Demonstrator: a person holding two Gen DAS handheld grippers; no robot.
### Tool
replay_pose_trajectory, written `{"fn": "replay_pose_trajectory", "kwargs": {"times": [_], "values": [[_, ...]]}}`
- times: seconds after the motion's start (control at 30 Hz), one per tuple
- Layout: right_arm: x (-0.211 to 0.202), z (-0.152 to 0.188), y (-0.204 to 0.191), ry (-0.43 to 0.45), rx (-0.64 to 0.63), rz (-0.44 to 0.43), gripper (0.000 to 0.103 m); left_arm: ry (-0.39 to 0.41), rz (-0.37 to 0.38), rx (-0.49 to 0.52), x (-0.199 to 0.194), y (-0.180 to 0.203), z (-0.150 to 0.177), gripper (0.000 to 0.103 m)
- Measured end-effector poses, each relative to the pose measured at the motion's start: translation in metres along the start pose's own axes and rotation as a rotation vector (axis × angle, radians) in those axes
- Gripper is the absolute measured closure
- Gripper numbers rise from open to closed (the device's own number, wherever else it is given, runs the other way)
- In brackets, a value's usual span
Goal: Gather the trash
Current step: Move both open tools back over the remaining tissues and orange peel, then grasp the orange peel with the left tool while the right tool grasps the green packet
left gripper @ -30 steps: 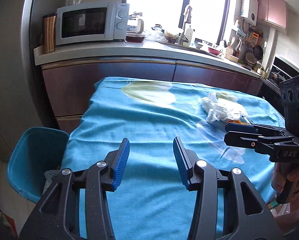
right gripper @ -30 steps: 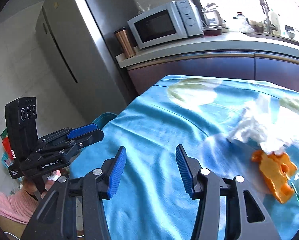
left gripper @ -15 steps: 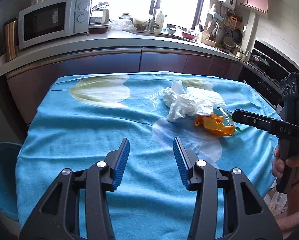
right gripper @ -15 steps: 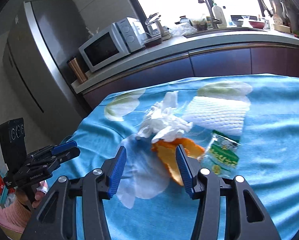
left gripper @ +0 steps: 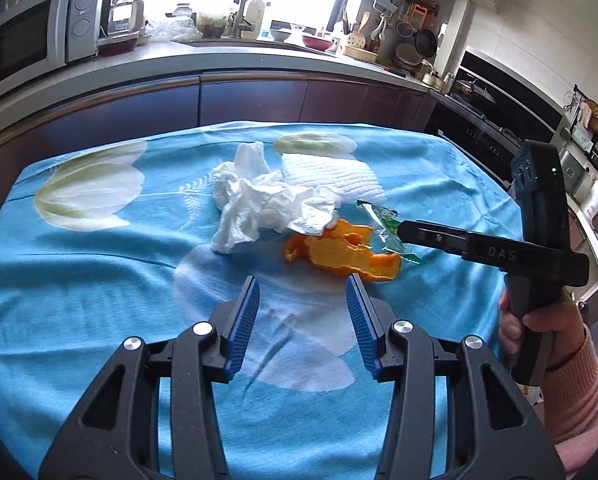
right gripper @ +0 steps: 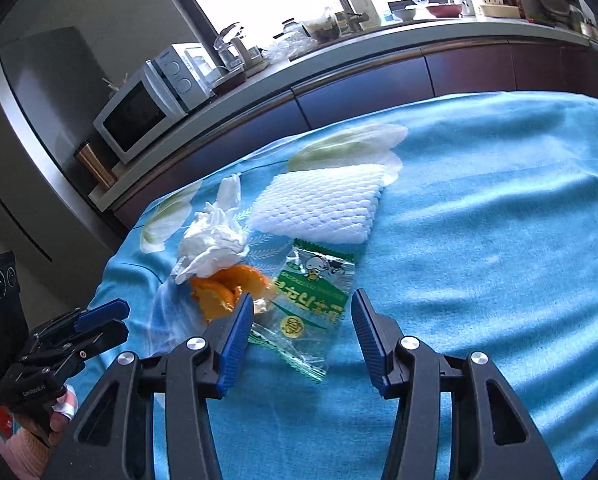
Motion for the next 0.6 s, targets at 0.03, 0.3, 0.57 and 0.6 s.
{"fn": "replay_pose_trajectory", "kwargs": {"times": [0.03, 0.3, 0.57, 0.6], "values": [[0.001, 0.000, 0.004, -0.003, 0.019, -0.005, 0.054, -0.009, 0.011, 0.001, 0.005, 0.004, 0.000, 0.058], [0.009, 0.001, 0.013, -0.028, 0.076, -0.060, 0.054, -0.096, 0.106, -0.036, 0.039, 0.021, 0.003, 0.056], [0.013, -0.002, 0.015, -0.044, 0.103, -0.111, 0.068, -0.171, 0.159, -0.150, 0.073, 0.019, -0.001, 0.058], [0.013, -0.001, 0.016, -0.048, 0.109, -0.117, 0.071, -0.173, 0.167, -0.166, 0.076, 0.018, -0.002, 0.060]]}}
Point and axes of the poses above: each gripper's, at about its wrist camera, not at the fingertips, and x roughly the way its jaws point, y to its right, z to its underside, the point moved 5 cm from there along x, roughly the way its jaws point, and after that the axes turned 3 degrees about -x, right-handed, at the moved point
